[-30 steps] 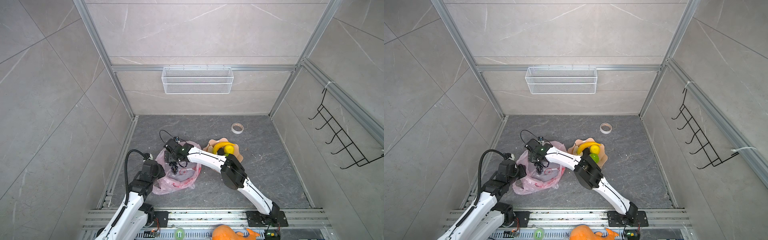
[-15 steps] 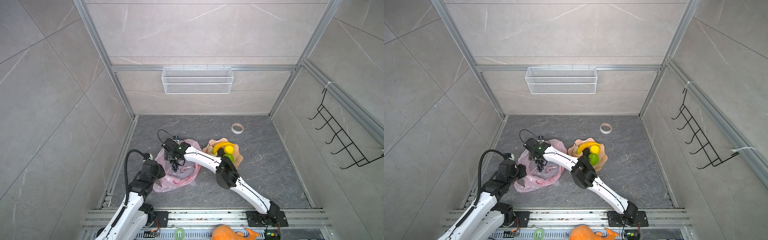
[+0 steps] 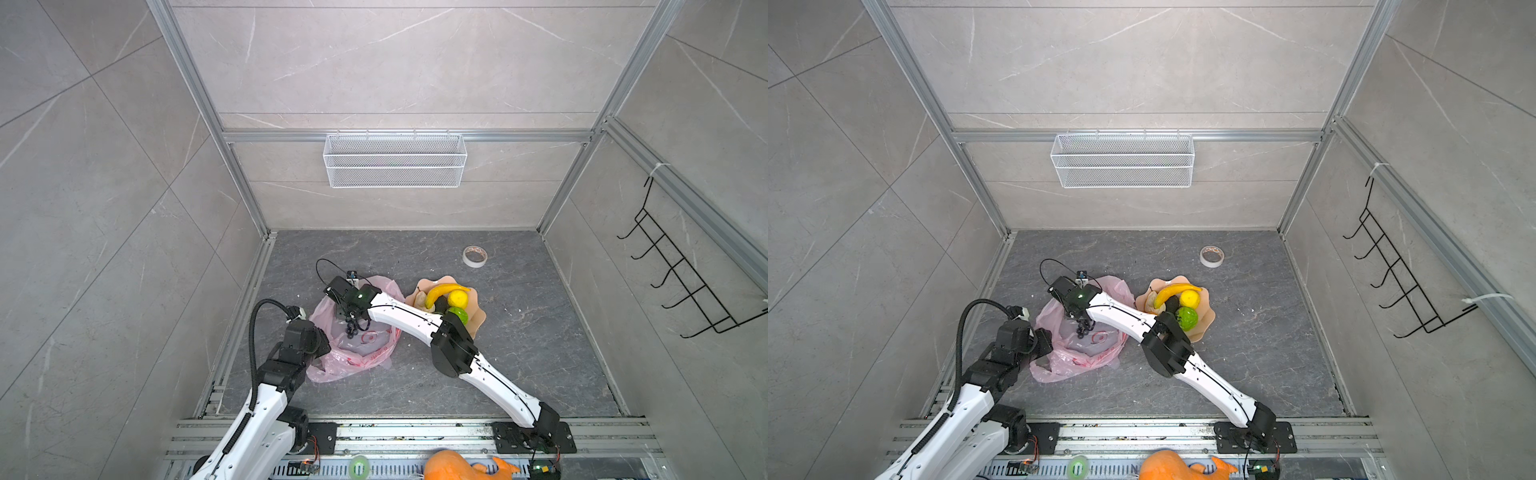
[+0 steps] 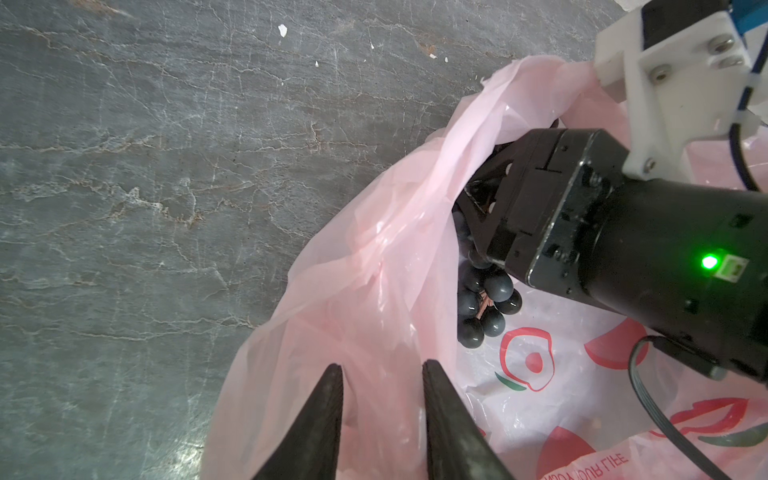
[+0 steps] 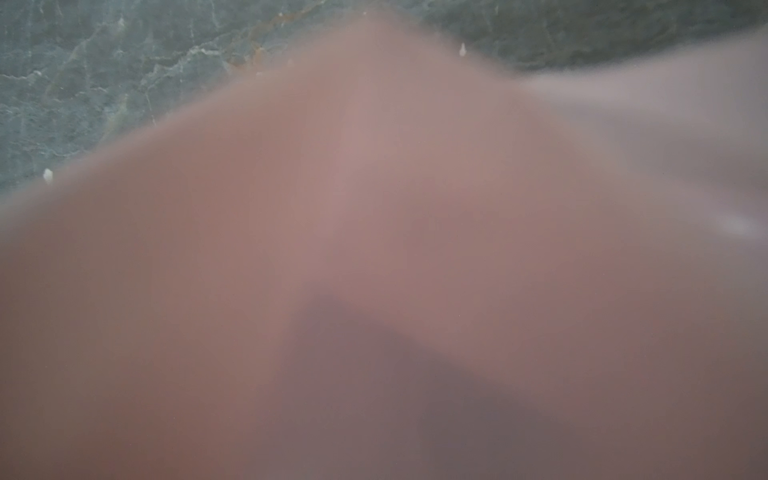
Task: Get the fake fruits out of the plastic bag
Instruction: 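Lower the right gripper into the bag and grasp the dark grape bunch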
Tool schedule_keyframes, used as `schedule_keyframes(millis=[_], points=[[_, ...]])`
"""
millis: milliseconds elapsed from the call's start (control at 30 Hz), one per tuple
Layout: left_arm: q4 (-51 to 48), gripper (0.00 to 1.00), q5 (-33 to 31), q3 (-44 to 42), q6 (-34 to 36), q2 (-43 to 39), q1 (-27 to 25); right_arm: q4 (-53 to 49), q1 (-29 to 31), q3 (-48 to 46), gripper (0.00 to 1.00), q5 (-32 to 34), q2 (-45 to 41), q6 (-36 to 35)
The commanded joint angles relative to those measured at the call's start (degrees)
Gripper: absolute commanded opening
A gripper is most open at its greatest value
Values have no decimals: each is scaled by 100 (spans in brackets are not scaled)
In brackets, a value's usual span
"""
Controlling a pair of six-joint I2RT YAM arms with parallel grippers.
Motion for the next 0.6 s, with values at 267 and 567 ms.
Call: schedule_keyframes(millis=[267,567], points=[[140,35,-22,94,66,124,-8,284,229,-646,45,83,-937,-430],[142,35,-30,74,66,76,-3,290,277,-802,40,161,-924,-403]])
